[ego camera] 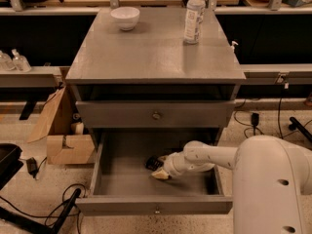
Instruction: Pick rxbar chocolate from middle drawer and place on counter
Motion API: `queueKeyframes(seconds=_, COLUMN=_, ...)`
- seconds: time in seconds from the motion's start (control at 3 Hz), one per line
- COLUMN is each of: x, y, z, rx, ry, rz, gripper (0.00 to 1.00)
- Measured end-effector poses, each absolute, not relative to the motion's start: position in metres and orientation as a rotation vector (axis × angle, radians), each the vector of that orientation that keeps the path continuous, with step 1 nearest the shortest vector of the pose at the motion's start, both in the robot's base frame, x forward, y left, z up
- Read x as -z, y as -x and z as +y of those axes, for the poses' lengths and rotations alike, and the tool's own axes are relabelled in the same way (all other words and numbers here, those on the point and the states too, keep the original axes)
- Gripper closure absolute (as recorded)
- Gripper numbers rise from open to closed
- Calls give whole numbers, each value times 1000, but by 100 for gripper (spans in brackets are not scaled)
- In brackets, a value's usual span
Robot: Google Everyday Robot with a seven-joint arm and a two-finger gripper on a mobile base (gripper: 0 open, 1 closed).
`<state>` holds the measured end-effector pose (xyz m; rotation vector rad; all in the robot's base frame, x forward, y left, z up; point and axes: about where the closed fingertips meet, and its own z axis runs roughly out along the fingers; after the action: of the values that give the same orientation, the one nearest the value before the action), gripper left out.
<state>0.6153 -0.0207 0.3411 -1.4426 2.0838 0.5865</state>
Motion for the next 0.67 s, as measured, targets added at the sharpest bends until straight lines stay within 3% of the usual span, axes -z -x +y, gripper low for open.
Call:
queueKeyframes(seconds=0.33, x=-356, y=-606, z=-23, rx=-574, ry=1439, rz=2073, gripper=87)
queueKeyframes(seconds=0.67, x=-389, y=-588, z=-22, rx=-543, ry=1444, rz=2048, gripper=100)
